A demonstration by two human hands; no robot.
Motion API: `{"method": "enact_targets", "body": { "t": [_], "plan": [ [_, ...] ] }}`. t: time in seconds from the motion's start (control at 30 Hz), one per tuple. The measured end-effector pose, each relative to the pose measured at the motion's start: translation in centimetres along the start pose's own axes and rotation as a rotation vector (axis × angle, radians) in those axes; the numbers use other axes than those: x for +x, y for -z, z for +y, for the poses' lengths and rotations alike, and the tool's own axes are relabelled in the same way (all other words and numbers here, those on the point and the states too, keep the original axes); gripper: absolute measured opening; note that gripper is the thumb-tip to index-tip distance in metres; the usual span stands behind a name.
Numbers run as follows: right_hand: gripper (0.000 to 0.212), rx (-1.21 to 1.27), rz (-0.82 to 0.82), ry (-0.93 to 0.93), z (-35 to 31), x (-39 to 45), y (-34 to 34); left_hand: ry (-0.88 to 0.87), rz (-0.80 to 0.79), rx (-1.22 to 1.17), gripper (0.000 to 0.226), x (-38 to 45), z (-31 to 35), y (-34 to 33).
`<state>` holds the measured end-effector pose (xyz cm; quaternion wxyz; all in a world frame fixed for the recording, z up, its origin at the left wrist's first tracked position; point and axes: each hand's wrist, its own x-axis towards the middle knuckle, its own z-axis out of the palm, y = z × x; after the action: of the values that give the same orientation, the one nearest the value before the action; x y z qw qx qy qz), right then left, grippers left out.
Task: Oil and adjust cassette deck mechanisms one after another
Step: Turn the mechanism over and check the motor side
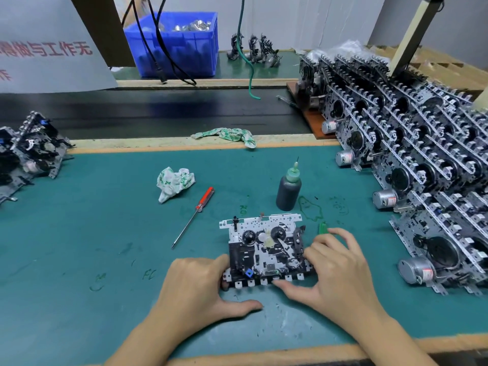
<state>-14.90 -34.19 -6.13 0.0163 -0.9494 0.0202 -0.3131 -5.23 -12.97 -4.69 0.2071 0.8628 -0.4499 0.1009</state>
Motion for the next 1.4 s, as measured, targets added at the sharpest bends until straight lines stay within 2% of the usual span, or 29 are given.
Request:
{"method": "enact_targets", "body": {
  "t": [0.1,0.2,0.47,0.6,0.8,1.07,1.17,1.27,1.33,1.4],
  "plan": [
    [0.053,0.11,-0.056,0.073,0.6,0.1,0.2,0.102,0.022,0.033,0.06,0.0,0.5,-0.1],
    [0.049,0.087,-0.048,0.131,0.8,0.0,0.3,0.151,0.052,0.025,0.06,0.2,0.7,-0.1],
    [0.053,0.22,-0.098,0.093,0.5,0.0,0.5,0.297,0.031,-0.038,0.054,0.5,0.9,-0.3],
    [0.05,0.145,-0.046,0.067,0.0,0.1,0.3,0.21,-0.041,-0.088,0.063,0.6,-0.1,0.1],
    [0.058,0.087,-0.027,0.016,-0.2,0.1,0.6,0.121,-0.072,-0.132,0.064,0.4,0.0,0.3],
    [0.056,0.196,-0.16,0.093,0.1,0.4,1.1,0.192,-0.053,-0.183,0.065,0.3,-0.6,0.3],
    [0.057,0.367,-0.246,-0.001,-0.2,0.9,1.8,0.226,-0.043,-0.278,0.069,0.4,-0.5,1.0],
    [0.054,0.693,-0.344,-0.271,-0.7,1.4,2.7,0.252,0.051,-0.442,0.06,0.5,-0.1,2.0],
    [0.059,0.839,-0.345,-0.432,-1.4,1.8,3.0,0.342,0.127,-0.563,0.064,0.8,0.4,2.5],
    [0.06,0.891,-0.329,-0.511,-2.0,2.3,3.3,0.454,0.175,-0.616,0.068,1.3,0.8,2.8]
  ]
}}
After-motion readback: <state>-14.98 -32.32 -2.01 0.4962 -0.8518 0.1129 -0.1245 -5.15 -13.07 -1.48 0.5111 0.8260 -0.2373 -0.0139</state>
